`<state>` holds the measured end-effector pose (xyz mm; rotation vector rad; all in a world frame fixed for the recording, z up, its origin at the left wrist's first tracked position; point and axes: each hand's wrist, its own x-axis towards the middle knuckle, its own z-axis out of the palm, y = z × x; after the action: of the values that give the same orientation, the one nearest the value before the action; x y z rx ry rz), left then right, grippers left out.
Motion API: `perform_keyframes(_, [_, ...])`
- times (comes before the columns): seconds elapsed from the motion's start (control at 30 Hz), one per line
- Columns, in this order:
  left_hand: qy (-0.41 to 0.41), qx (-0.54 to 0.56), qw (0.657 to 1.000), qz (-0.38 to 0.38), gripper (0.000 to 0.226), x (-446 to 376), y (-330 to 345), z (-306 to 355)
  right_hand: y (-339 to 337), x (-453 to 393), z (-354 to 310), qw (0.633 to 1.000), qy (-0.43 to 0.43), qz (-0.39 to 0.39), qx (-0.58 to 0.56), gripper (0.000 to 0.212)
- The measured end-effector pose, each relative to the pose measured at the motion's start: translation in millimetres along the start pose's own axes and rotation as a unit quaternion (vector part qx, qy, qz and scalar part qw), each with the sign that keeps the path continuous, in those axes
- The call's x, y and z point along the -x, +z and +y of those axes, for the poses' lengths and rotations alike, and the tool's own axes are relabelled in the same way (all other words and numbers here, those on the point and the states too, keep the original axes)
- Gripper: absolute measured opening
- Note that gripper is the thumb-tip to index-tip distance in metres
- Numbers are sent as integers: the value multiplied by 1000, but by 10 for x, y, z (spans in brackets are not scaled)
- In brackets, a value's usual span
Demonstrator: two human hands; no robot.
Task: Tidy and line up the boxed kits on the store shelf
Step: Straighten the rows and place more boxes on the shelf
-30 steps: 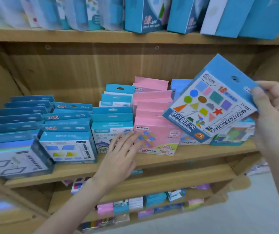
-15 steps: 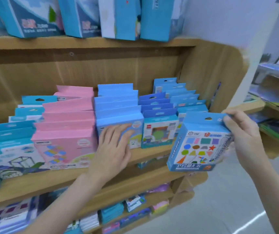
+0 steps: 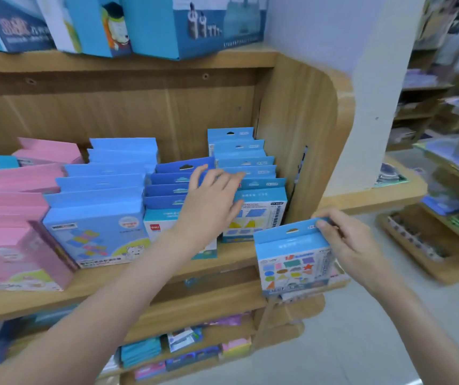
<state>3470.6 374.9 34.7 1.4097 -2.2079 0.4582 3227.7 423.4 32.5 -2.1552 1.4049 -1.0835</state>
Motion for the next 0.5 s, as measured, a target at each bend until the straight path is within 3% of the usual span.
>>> perform_keyframes(0.13, [-12, 2, 1000, 5, 50, 20, 63, 77, 73, -89, 109, 1000, -19, -13, 5, 23])
perform_keyframes(0.23, [64, 63, 995, 40, 32, 174, 79, 125, 46, -102, 129, 999, -33, -25, 24, 21])
perform_keyframes(0.33, [124, 54, 989, 68, 19, 364, 149, 148, -5, -77, 148, 998, -42, -19, 46, 21])
perform_keyframes(0.5, [123, 53, 989, 57, 25, 390, 136, 54, -38, -59, 134, 998, -46, -3, 49, 21])
